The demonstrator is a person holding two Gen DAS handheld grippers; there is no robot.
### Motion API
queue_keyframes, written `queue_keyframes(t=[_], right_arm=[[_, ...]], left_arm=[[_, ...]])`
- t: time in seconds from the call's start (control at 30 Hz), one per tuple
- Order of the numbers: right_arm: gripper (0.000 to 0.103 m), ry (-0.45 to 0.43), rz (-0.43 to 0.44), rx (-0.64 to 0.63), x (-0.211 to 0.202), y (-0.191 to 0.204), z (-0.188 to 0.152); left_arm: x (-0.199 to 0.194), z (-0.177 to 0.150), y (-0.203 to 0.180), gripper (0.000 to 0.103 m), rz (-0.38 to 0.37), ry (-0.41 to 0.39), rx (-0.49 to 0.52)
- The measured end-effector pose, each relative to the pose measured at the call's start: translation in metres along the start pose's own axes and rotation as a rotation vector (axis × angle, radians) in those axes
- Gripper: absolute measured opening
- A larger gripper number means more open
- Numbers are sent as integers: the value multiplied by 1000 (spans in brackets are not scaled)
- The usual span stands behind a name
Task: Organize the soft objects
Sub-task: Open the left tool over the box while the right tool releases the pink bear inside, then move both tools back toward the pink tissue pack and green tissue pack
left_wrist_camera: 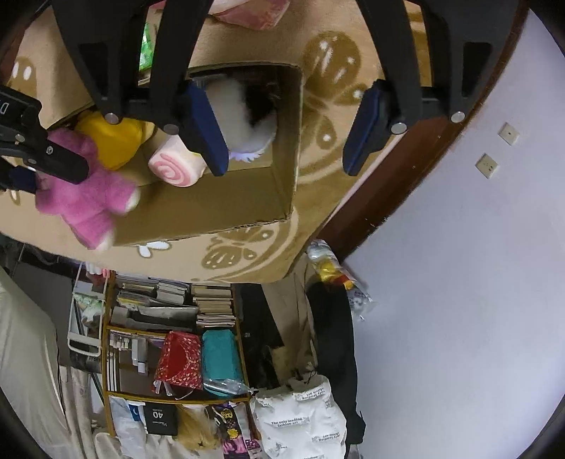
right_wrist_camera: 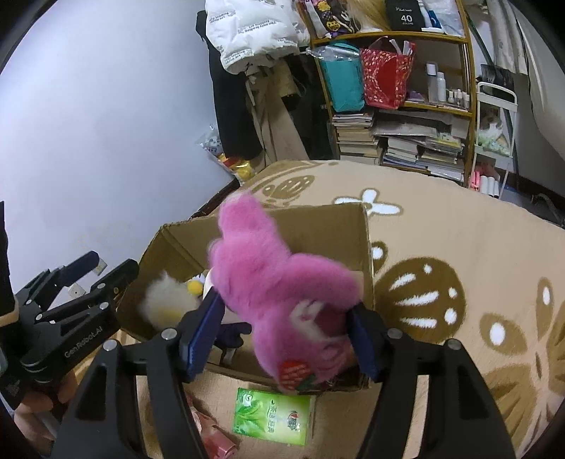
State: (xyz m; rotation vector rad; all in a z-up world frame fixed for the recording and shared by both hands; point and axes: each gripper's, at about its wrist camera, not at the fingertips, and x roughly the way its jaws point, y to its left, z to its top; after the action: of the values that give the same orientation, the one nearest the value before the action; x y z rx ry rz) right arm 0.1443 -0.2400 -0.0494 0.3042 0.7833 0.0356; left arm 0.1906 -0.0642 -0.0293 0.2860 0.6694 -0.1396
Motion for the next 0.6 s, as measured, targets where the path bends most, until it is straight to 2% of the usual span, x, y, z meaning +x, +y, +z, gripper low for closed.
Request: queue_keyframes(t=[0.03, 0.07, 0.1, 0.17, 0.23, 0.3, 0.4, 0.6], right_arm=[[79, -1, -3, 0, -1, 1, -1], [85, -9, -6, 4, -4, 2, -1], [87, -14, -5, 7, -5, 3, -1], [90, -26, -2, 13, -12, 5, -1], [90, -25, -4, 12, -18, 7, 1], [91, -24, -7, 7, -24, 10, 3], [102, -41, -13, 2, -39, 15, 4], [103, -78, -26, 0, -69, 25, 6]], left_arm=[[-3, -1, 1, 68, 11, -5, 4], [-5, -2, 1, 74, 17, -7, 6], [-7, -2, 2, 79, 21, -8, 4], [-14, -2, 6, 95, 35, -16, -6], [-21, -2, 10, 101, 49, -24, -14], [-26, -3, 13, 102, 56, -19, -20], [-35, -4, 20, 102, 63, -7, -34], [-65, -12, 37, 102, 56, -18, -73]])
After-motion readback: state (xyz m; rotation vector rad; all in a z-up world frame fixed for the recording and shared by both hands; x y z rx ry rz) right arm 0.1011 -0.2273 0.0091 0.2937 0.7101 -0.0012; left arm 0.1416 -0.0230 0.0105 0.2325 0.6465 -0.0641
